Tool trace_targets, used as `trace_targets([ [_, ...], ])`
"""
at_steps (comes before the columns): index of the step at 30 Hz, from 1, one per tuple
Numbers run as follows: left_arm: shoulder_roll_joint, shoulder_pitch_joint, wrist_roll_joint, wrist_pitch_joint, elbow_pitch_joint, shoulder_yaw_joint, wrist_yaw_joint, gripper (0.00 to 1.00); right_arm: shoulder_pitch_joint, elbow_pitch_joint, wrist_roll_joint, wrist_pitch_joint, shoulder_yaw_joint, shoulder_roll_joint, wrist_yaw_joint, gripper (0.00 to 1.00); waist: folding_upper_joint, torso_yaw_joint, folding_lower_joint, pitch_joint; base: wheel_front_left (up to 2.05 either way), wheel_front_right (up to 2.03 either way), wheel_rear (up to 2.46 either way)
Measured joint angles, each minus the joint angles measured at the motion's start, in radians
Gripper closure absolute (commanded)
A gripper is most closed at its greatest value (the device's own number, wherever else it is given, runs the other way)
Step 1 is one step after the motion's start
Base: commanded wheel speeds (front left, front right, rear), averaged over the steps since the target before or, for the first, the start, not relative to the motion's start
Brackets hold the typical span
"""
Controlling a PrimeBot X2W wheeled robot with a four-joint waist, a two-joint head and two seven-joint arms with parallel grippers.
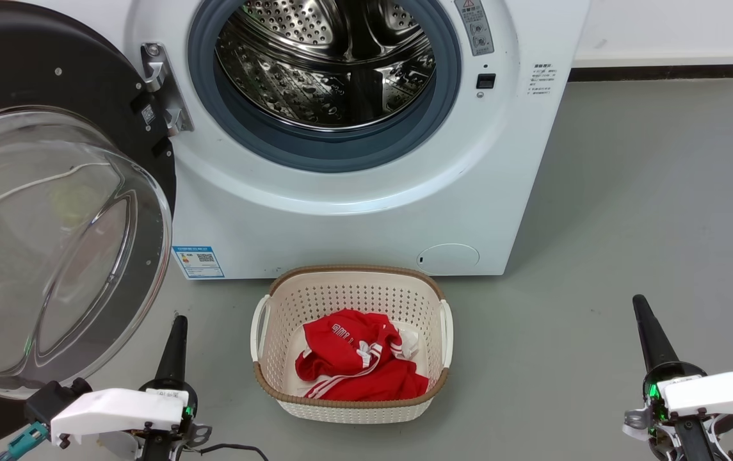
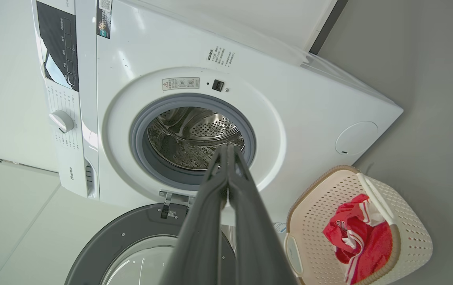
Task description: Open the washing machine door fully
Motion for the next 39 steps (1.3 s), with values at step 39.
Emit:
trace_targets([
  [39, 0.001, -0.037, -0.327, 0.079, 0.040, 0.020, -0.034, 1.00, -0.030, 0.031, 0.314, 0.078, -0.022, 0.001, 0.000, 1.00, 0.0000, 0.000, 0.0000, -0.019, 0.00, 0.00, 0.00],
])
